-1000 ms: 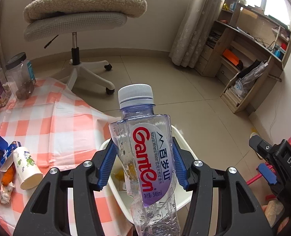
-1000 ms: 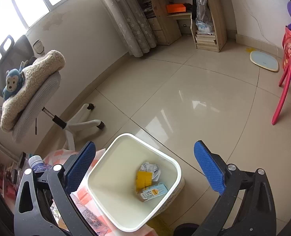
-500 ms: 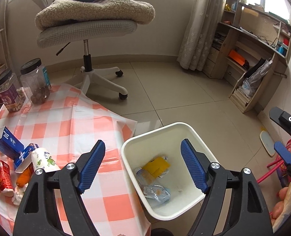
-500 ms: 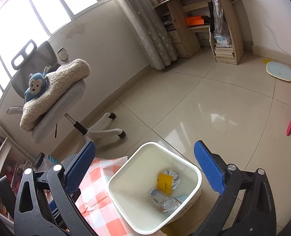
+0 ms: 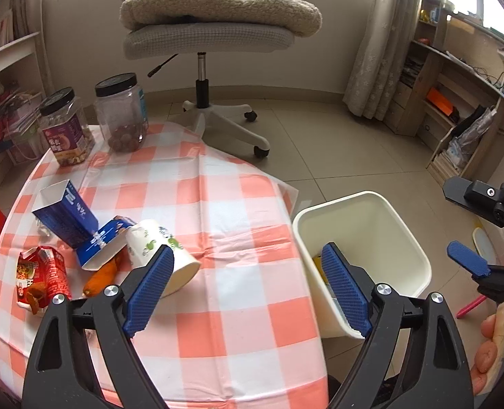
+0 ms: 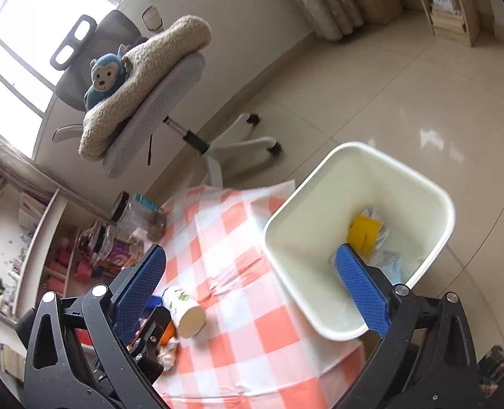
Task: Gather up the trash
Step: 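Move both tools back over the remaining trash on the table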
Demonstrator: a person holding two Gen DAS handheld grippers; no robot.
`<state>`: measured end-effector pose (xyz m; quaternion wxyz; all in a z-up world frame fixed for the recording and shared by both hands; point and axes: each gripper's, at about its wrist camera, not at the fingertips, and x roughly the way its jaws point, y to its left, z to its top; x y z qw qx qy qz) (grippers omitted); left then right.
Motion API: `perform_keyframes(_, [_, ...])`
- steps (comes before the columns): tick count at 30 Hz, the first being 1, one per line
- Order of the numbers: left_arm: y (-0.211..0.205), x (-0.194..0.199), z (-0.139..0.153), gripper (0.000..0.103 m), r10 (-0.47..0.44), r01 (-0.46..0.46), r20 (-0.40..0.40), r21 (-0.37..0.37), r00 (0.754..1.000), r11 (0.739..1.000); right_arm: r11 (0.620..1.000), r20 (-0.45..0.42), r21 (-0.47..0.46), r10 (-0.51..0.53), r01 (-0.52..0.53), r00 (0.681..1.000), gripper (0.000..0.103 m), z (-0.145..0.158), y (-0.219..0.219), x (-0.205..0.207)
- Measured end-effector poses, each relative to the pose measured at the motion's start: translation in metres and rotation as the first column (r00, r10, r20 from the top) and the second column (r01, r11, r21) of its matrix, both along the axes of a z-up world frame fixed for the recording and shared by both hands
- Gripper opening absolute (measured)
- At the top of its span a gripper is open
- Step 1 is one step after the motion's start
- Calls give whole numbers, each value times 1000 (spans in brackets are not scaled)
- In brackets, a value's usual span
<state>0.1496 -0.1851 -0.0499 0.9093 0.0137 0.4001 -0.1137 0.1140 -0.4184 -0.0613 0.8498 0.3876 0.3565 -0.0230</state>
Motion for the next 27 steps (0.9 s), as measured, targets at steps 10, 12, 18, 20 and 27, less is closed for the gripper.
perform_keyframes(10, [68,-5,-18,86,100,-98,-40,48,994,994,981,-78,154,128,-115,989,96,-27,43,17])
perform_keyframes(12, [80,-4,-20,86,112,-109,-48,63,993,992,982,-80,141,140,-128,987,96,-26,51,20])
perform_keyframes(18, [127,-4,-19,86,156,-148,-81,98,984,984,973,-103,142,197,-182,975,96,-26,77,26])
perform_keyframes(20, [145,-4,-22,86,181,-170,-98,114,979,979,966,-114,151,227,-209,967,96,-28,89,29])
perform_keyframes(27, [203,0,-40,86,249,-225,-183,145,951,964,933,-149,145,349,-328,925,96,-35,141,40])
